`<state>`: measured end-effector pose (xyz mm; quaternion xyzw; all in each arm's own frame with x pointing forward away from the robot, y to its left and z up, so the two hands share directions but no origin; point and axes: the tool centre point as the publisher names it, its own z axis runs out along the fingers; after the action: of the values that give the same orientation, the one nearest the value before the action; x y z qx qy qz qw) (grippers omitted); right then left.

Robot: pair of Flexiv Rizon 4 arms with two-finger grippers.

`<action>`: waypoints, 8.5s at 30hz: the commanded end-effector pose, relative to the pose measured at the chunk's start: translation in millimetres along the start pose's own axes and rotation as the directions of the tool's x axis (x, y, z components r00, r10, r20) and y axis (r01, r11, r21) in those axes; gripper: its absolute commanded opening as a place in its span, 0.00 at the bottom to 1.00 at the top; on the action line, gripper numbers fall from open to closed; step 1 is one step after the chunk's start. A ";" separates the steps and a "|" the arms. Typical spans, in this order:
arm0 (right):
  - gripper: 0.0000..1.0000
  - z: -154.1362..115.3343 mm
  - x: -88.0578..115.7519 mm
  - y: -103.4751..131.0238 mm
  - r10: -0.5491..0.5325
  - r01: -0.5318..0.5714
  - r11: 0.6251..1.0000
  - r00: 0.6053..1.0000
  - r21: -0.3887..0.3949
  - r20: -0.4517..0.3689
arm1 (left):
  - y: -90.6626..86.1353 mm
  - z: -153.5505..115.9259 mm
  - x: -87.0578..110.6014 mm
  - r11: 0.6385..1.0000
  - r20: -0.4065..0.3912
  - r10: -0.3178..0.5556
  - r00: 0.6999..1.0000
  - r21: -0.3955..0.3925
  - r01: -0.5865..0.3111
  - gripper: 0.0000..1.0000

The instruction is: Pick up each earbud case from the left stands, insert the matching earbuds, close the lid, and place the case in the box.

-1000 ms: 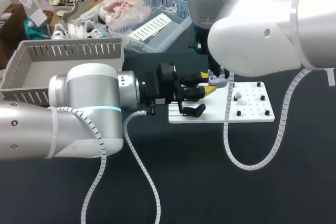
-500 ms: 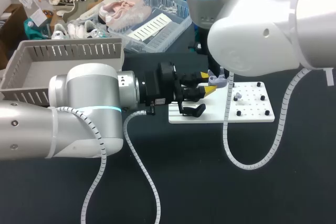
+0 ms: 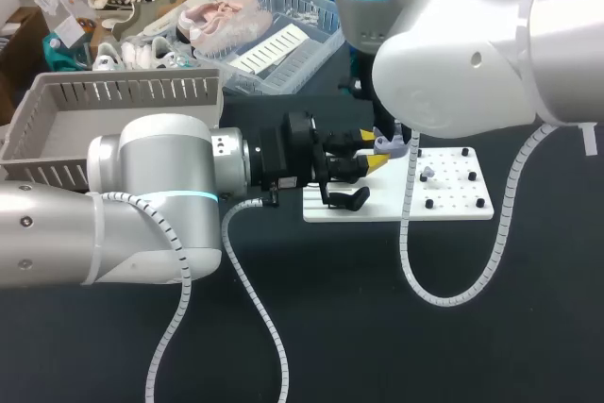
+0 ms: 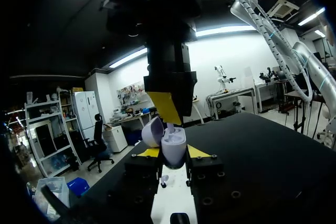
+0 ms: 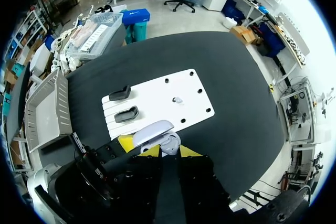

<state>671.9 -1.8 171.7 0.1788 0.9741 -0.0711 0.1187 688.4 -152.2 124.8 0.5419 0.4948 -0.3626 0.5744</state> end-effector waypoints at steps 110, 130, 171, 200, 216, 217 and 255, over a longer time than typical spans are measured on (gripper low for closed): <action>0.63 10.0 3.7 -1.0 0.024 -0.030 0.992 0.999 -0.125 -0.048 | -0.7 1.2 0.3 1.000 0.001 0.002 1.000 -0.006 -0.002 0.00; 0.55 12.0 34.0 -63.4 0.030 -0.035 0.985 0.999 -0.167 -0.033 | -0.7 1.2 0.3 1.000 0.001 0.002 1.000 -0.006 -0.002 0.00; 0.55 131.9 -35.5 -55.4 -0.070 0.072 0.936 0.997 -0.344 0.020 | -0.7 1.2 0.3 1.000 0.001 0.002 1.000 -0.006 -0.002 0.00; 0.49 160.2 -50.1 -31.8 -0.087 0.066 0.921 0.995 -0.384 -0.038 | -0.7 1.2 0.3 1.000 0.001 0.002 1.000 -0.006 -0.002 0.00; 0.38 167.2 -53.8 -23.6 -0.088 0.059 0.918 0.995 -0.392 -0.056 | -0.7 1.2 0.3 1.000 0.001 0.002 1.000 -0.006 -0.002 0.00; 0.37 167.9 -53.8 -23.3 -0.088 0.058 0.918 0.994 -0.393 -0.058 | -0.7 1.2 0.3 1.000 0.001 0.002 1.000 -0.006 -0.002 0.00; 0.00 173.5 -56.7 -21.4 -0.076 0.041 0.922 0.994 -0.384 -0.077 | -0.7 1.2 0.3 1.000 0.001 0.002 1.000 -0.006 -0.002 0.00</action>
<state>750.2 -71.6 22.1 0.1260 0.9783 0.1259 0.1059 688.4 -152.5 124.9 0.5422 0.4946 -0.3628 0.5742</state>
